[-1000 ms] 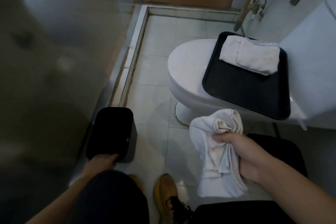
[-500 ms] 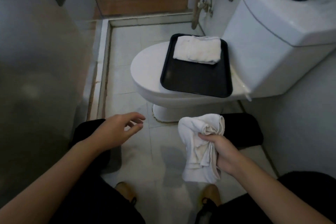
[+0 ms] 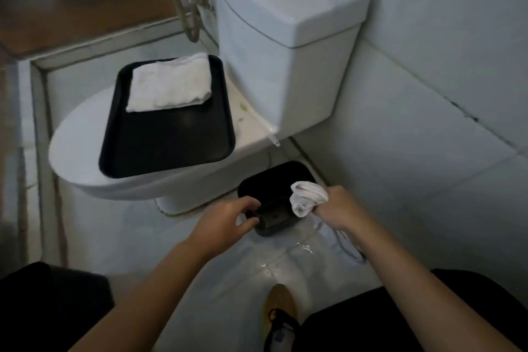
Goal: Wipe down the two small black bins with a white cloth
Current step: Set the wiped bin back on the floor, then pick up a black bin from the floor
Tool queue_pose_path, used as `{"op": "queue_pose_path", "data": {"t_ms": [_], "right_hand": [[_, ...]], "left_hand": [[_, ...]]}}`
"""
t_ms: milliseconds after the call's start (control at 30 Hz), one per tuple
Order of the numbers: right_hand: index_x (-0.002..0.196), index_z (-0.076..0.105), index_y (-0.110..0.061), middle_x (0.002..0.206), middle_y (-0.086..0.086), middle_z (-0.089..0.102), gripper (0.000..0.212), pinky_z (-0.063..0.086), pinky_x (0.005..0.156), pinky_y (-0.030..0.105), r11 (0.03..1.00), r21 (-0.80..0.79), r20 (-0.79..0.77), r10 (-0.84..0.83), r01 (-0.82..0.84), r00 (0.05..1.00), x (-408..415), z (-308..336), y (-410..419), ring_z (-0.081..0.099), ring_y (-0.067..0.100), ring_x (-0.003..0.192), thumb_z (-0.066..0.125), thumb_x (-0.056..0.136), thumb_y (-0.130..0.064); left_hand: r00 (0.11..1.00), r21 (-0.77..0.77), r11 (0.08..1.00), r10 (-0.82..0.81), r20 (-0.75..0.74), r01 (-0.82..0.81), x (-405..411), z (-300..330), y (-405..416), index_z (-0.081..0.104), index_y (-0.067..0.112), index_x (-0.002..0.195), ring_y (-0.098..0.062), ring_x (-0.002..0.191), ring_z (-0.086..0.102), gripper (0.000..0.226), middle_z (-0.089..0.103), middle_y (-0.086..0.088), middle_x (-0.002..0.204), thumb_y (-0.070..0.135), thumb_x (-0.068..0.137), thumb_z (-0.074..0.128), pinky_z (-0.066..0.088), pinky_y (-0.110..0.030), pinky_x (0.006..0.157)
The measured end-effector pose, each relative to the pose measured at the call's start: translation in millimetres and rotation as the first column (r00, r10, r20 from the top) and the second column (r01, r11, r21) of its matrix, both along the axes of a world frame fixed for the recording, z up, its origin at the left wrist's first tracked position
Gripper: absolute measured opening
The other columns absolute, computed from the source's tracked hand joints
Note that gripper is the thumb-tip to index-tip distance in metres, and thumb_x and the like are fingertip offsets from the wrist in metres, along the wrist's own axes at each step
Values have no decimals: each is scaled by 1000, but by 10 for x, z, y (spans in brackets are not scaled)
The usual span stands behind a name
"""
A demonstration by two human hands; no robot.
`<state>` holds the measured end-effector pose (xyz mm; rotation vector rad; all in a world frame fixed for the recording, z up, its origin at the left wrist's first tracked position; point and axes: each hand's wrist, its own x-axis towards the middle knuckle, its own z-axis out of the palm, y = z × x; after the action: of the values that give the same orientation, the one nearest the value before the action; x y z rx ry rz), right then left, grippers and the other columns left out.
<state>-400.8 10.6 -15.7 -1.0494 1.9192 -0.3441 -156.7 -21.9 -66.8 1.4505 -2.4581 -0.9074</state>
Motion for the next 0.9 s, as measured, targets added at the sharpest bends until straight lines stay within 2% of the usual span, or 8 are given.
{"op": "queue_pose_path", "data": {"t_ms": [100,233,400,533,667,700,833,900], "right_hand": [[103,72,-11,99,14,72,21,39,70,24,994,14,-109,112,-111,988,-126,0,-137,68,30,98,57,89,-7],[109,73,-15,103,11,73,27,44,73,26,991,7,-73,131,-130,989,-261,26,-233,67,28,98,56,90,-5],[104,73,-19,93,8,74,30,50,73,28,992,-13,-49,123,-124,991,-413,-8,-308,69,23,88,55,88,-2],[88,70,-28,74,-1,71,29,41,55,20,996,-59,-37,58,-60,998,-490,-44,-320,60,7,61,55,88,-3],[106,73,-24,91,2,73,31,43,59,23,996,-47,-58,75,-78,995,-461,-22,-320,65,15,76,57,89,-5],[108,73,-23,94,3,74,31,43,62,24,995,-41,-63,89,-92,994,-436,-19,-328,66,17,80,57,89,-5],[102,75,-22,88,3,75,29,49,62,23,989,-23,-82,147,-149,986,-251,-4,-371,67,13,74,57,88,-4],[103,75,-21,91,4,76,29,53,73,29,982,-23,-80,184,-186,980,-98,9,-389,70,20,83,59,87,-3]], "left_hand": [[1000,12,1000,-10,24,9,-361,-314,-104,61,29,121,-9,105,58,36,65,11,115,34,86,67,46,-22,85],[993,7,998,-59,101,59,-719,-712,-186,62,27,121,-16,110,56,44,64,3,116,43,81,69,43,-25,87],[925,163,986,-101,366,43,-877,-1144,-157,51,26,131,-28,106,62,48,65,-6,118,50,89,56,50,-33,80],[808,121,983,-181,560,136,-789,-1308,-54,48,22,133,-33,102,65,37,66,-11,116,16,97,43,51,-38,78],[858,37,991,-126,498,125,-608,-1248,-10,63,14,102,-29,70,69,15,71,-7,82,12,87,62,55,-35,57],[885,18,995,-96,455,99,-537,-1214,-9,60,13,98,-29,70,68,7,69,-8,81,15,93,57,54,-36,57],[953,85,988,97,287,-126,-159,-1089,69,55,4,93,-33,69,63,26,66,-15,80,20,104,38,50,-42,63],[944,134,956,222,246,-260,82,-1017,196,55,2,92,-32,72,63,27,66,-15,80,19,104,38,49,-41,67]]}}
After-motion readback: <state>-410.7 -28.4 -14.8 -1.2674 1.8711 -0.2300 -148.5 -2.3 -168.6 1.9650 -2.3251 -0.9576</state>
